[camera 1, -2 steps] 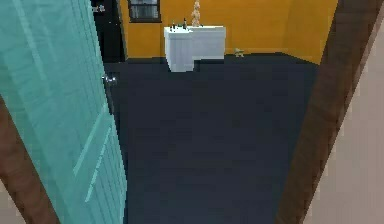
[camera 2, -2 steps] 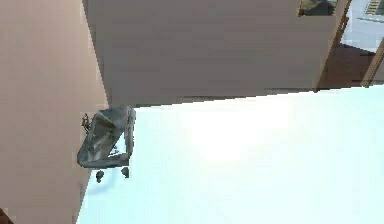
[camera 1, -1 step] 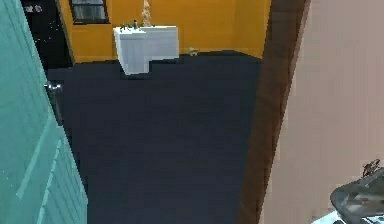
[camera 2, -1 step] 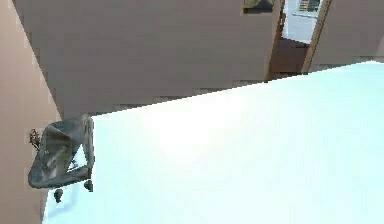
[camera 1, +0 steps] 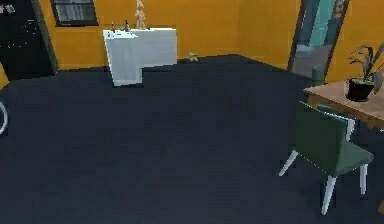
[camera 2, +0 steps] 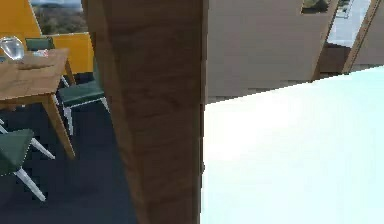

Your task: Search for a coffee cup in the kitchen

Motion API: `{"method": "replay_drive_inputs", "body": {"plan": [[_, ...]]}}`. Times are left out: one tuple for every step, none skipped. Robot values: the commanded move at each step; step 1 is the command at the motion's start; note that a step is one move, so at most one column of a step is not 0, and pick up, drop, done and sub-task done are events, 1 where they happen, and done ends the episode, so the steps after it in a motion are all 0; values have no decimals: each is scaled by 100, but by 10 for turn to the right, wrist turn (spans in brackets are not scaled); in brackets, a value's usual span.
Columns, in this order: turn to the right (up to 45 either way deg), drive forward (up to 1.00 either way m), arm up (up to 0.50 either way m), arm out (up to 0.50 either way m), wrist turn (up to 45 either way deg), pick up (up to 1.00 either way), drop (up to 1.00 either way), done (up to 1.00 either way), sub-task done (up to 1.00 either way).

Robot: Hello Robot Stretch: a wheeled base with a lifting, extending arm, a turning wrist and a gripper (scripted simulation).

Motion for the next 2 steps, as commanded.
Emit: {"method": "replay_drive_inputs", "body": {"plan": [[240,0,0,0,0,0,0,0,0],[0,20,0,0,0,0,0,0,0]]}}
